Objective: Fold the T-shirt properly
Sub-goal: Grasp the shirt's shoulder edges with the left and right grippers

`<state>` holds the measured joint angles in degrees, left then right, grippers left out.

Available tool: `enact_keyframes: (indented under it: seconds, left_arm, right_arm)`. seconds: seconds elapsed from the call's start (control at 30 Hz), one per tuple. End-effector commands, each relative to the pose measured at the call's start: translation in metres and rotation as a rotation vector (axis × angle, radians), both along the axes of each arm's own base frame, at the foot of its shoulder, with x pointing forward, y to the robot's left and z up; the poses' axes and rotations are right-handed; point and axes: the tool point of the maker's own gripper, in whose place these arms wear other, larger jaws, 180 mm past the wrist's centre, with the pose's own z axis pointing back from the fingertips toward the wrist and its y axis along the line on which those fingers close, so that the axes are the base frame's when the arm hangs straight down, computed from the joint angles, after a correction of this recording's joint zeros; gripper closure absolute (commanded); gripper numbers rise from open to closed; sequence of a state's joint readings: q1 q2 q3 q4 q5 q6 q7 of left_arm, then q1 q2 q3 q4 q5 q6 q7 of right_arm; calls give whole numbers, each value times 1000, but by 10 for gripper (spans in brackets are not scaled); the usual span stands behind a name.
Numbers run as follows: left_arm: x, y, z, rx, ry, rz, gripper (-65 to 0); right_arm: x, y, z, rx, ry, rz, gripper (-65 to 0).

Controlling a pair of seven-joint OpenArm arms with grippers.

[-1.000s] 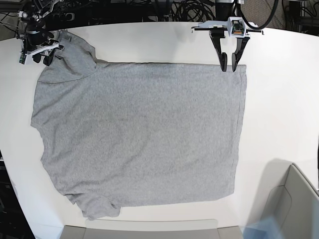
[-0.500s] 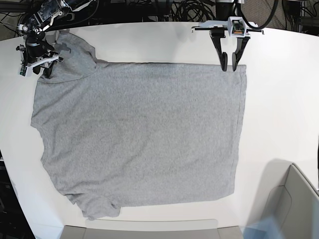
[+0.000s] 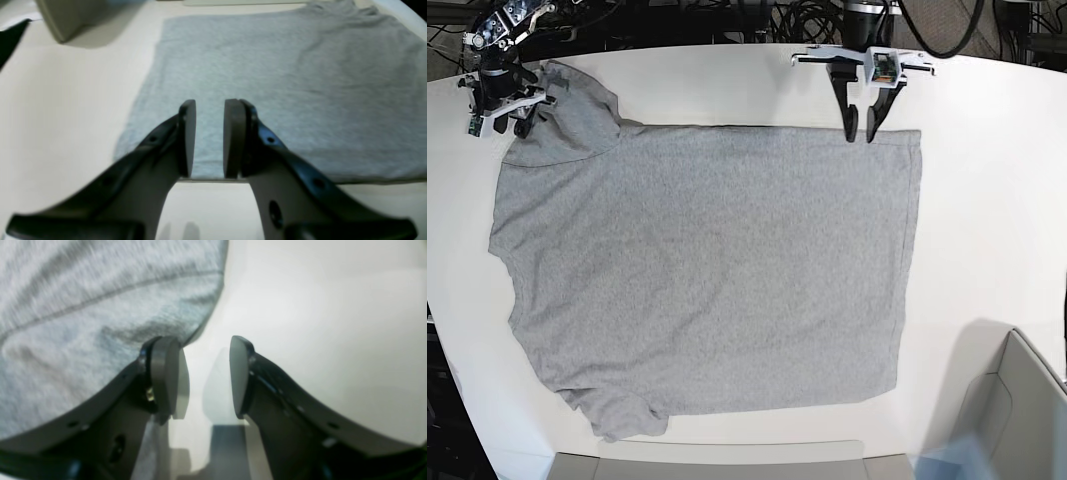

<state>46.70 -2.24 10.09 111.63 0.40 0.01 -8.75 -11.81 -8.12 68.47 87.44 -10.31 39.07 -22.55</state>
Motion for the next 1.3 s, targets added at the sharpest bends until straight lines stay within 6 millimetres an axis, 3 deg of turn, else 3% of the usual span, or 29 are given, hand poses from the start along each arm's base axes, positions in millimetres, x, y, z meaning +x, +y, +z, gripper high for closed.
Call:
enact_keyframes:
  seconds: [0.0,0.23,0.37,0.5,0.7,0.93,1.1,1.27]
  left_arm:
    - [2,-2,8,-4,-28,-3,-155]
    - [7,1,9,3,-33,3,-155]
    - [7,0,9,-1,-34,0,-155]
    - [7,1,9,3,-33,3,-155]
    - [7,0,9,0,-33,0,-155]
    - [7,-2,9,-4,-33,-1,-155]
    - [7,-2,9,-4,-33,-1,-155]
    - [7,-2,8,-4,-31,-1,-155]
  right_arm:
    - [-46,13,-38,24,267,36,-254]
    - [-48,20,-47,50,262,45,-254]
    - [-61,21,-47,60,268,39,-254]
    - [-62,15,-19,59,171,16,-254]
    - [-52,6,18,-19,232,26,-254]
    - [-48,0,42,-70,321,10,-254]
    - [-29,16,51,-63,287,75,-254]
    - [-15,64,39,-40,335,264,-254]
